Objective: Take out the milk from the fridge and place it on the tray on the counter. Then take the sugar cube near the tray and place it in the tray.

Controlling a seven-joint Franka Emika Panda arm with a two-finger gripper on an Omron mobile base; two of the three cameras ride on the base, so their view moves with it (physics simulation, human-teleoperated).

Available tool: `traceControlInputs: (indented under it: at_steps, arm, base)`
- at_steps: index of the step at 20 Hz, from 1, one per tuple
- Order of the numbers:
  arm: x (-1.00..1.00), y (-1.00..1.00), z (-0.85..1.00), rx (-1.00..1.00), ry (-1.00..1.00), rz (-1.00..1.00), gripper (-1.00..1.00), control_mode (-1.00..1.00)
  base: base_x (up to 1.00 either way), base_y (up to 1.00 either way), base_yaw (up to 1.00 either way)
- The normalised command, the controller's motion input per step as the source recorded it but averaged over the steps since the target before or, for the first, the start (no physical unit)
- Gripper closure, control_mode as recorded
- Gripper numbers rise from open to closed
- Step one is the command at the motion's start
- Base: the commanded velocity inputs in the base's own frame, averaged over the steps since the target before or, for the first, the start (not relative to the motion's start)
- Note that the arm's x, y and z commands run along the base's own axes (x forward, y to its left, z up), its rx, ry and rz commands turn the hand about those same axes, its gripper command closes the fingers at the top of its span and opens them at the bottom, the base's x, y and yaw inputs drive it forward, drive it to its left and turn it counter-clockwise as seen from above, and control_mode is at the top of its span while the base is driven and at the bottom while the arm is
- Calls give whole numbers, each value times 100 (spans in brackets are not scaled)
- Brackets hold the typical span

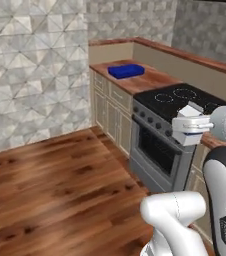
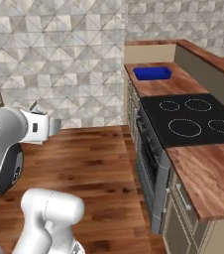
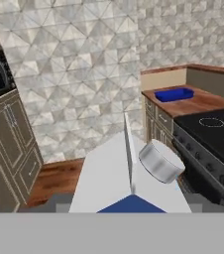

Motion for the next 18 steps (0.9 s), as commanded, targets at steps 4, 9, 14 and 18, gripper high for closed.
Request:
traceControlInputs:
  at_steps: [4, 9, 14, 18]
  arm:
    - [0, 0, 0, 0, 0, 0, 100, 100]
    - [0, 0, 0, 0, 0, 0, 100, 100]
    - [0, 0, 0, 0, 0, 0, 100, 100]
    - [0, 0, 0, 0, 0, 0, 100, 100]
  base:
    - [49, 70, -76]
    - [58, 73, -73]
    - [74, 95, -64]
    - [78, 98, -61]
